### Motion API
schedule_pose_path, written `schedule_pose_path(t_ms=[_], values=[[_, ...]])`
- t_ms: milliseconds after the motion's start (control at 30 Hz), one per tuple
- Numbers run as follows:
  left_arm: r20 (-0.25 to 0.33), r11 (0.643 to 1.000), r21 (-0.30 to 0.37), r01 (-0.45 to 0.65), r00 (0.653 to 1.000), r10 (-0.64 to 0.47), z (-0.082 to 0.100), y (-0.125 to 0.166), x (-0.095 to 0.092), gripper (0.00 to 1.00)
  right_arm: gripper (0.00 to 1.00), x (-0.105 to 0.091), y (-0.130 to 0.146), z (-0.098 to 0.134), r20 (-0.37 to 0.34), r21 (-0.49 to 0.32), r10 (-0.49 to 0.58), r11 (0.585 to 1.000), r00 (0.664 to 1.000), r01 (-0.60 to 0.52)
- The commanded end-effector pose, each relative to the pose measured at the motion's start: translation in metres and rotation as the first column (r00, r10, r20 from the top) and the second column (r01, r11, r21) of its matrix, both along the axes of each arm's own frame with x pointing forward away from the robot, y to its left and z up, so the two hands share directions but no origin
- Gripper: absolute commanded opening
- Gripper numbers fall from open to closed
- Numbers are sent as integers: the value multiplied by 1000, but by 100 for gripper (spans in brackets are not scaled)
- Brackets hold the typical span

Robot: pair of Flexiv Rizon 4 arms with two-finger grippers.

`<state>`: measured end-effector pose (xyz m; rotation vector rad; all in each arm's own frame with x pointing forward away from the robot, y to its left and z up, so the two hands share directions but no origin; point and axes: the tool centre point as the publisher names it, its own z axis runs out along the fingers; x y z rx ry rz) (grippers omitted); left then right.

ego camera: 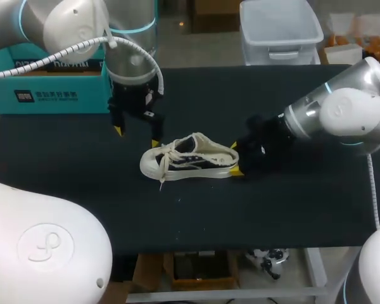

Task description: Open the shoe tongue, take the insole out of the shoe, put the insole back into the shoe, and pack the shoe into the shoebox

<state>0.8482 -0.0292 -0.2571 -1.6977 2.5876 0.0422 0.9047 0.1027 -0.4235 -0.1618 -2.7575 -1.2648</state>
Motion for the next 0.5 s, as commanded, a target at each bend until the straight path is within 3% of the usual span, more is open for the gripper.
schedule_pose_path(t_ms=[33, 500], values=[[7, 1000, 1, 0, 1000, 0, -3, -2, -3, 100, 100, -3, 0, -2, 2, 24, 5, 1000, 1000, -6], [11, 1000, 1, 2, 1000, -2, -5, -3, -7, 100, 100, -2, 16, -13, -53, 32, 28, 999, 998, -26]])
